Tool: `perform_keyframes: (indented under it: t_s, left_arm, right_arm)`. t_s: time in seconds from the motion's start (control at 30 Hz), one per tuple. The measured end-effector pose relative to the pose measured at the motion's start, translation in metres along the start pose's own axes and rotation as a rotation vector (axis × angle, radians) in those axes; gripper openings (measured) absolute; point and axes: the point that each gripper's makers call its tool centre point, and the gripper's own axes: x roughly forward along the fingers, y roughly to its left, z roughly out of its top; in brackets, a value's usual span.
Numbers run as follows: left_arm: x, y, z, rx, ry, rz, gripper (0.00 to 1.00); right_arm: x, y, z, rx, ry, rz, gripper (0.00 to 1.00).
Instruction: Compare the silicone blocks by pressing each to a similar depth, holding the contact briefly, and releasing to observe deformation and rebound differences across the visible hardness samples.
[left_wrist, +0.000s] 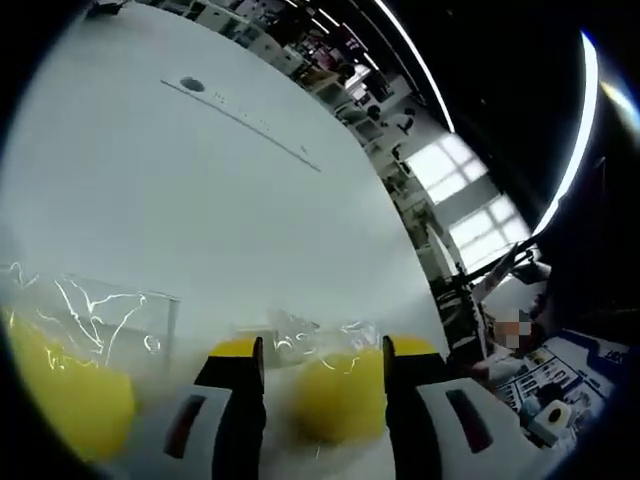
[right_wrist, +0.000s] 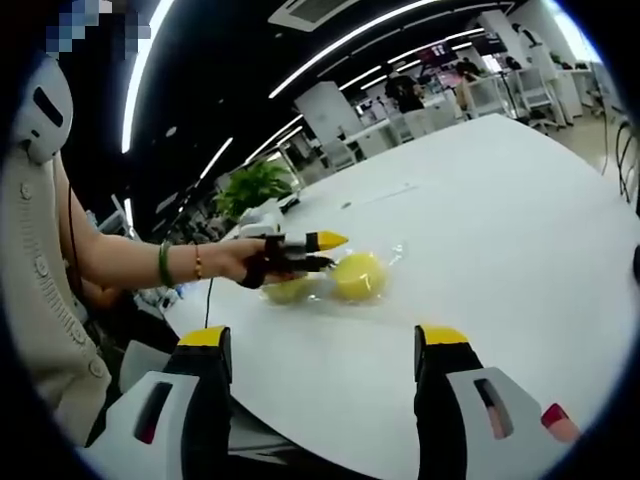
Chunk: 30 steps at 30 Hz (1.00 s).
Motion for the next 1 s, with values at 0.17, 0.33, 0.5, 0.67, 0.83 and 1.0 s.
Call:
perform_keyframes:
  t_s: [0.17, 0.33, 0.5, 0.67, 0.83, 1.0]
  left_arm:
    - [0.008, -0.003, 0.001, -0.033, -0.002, -0.016, 0.38]
    - [0.009, 0.001, -0.002, 0.001, 0.018, -0.001, 0.26]
    - [0.010, 0.006, -0.004, 0.012, 0.028, 0.006, 0.19]
    - [0.010, 0.006, -0.005, 0.018, 0.026, 0.012, 0.11]
    - [0.014, 0.001, -0.003, 0.097, 0.031, 0.010, 0.01]
    - [0.016, 0.001, -0.004, 0.112, 0.036, 0.015, 0.00]
  right_arm:
    - [-0.001, -0.003, -0.001, 0.005, 0.001, -0.007, 0.68]
    - [-0.003, -0.008, -0.002, 0.011, -0.002, -0.018, 0.67]
    - [-0.004, -0.011, -0.001, 0.013, -0.005, -0.022, 0.67]
    - [-0.003, -0.012, -0.001, 0.017, -0.008, -0.024, 0.66]
    - [-0.004, -0.013, -0.001, 0.016, -0.010, -0.025, 0.66]
    - [-0.005, -0.014, -0.001, 0.015, -0.012, -0.028, 0.65]
